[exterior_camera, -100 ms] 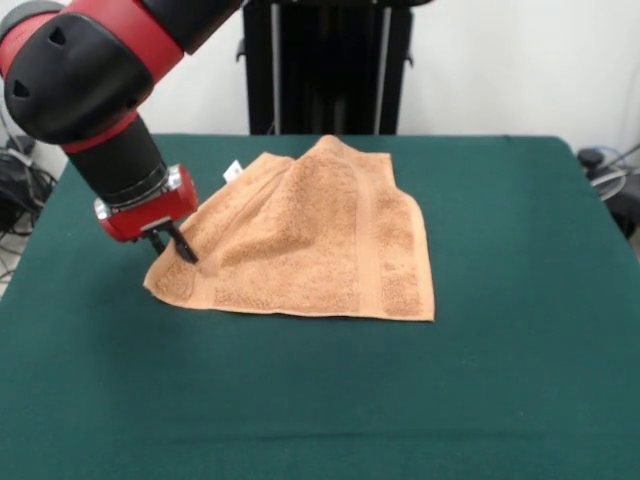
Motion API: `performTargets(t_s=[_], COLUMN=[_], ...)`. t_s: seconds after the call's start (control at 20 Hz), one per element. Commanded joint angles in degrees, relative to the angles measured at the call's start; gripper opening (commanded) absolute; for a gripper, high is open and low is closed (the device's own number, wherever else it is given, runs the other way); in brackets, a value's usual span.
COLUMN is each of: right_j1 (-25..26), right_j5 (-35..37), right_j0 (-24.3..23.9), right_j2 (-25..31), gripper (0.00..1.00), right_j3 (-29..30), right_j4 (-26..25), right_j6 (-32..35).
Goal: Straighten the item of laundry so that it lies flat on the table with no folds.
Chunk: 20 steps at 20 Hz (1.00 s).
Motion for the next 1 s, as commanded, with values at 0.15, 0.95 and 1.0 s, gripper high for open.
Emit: performTargets(t_s=[0.15,0.95,1.0], right_j1=[5.0,6.8,6.8], right_j5=[10.3,8.9,8.7], right_j0=[0.6,0.9,1.0], right_j2=[2.1,-1.6,-1.8], gripper=[0.0,0.0,0.0], right_j3=[-11.4,-14.3,-14.3], right_j4=[1.3,0.4,0.3], right_j6=[18.5,23.5,23.6])
